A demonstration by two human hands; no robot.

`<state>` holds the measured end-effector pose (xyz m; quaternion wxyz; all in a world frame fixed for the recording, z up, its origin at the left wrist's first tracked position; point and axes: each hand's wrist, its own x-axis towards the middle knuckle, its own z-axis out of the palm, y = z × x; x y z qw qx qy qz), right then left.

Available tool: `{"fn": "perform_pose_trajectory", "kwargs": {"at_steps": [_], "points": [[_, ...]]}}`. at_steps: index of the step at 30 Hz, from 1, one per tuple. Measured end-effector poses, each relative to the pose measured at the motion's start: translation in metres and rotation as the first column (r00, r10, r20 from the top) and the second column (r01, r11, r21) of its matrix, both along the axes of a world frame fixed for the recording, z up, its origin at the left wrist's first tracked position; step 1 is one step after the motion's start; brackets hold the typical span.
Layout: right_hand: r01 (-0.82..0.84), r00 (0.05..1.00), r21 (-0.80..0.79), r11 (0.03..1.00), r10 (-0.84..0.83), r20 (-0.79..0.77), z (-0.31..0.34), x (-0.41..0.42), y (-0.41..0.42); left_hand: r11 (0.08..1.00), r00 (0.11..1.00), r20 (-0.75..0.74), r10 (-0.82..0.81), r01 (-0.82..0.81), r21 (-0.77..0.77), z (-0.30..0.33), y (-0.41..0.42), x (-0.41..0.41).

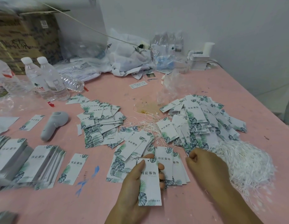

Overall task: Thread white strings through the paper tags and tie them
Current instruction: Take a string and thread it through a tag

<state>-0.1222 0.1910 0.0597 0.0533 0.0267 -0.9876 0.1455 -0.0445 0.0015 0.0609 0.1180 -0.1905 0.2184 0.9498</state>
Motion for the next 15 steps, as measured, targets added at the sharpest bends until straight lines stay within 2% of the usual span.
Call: {"fn": "perform_pose_trajectory", "kwargs": {"at_steps": [5,8,10,11,13,15], "points": [[-0.016,1.0,0.102,0.995,0.016,-0.003,-0.005,-0.002,-0.002,1.0,1.0,-0.017,-0.012,0.012,-0.028,-0.002,0.001,0.001],[-0.046,0.999,0.058,0.997,0.045,0.016,-0.003,-0.002,-0.002,0.999,1.0,-0.014,-0.014,0.013,-0.05,-0.003,0.001,0.001],[-0.064,0.998,-0.1,0.993,0.063,-0.015,0.005,0.0,0.0,0.998,1.0,-0.007,-0.017,0.016,-0.06,-0.003,0.001,0.001],[-0.073,0.997,-0.241,0.968,0.063,-0.05,0.011,0.002,0.003,0.998,1.0,-0.003,-0.017,0.017,-0.06,-0.002,0.001,0.001],[-0.114,0.987,-0.538,0.835,0.033,-0.158,0.028,0.008,0.008,0.998,1.0,0.006,-0.015,0.015,-0.058,-0.001,0.001,0.001],[-0.19,0.949,-0.677,0.711,-0.045,-0.313,0.05,0.014,0.014,0.998,1.0,0.014,-0.012,0.012,-0.058,0.0,0.0,0.002]]}}
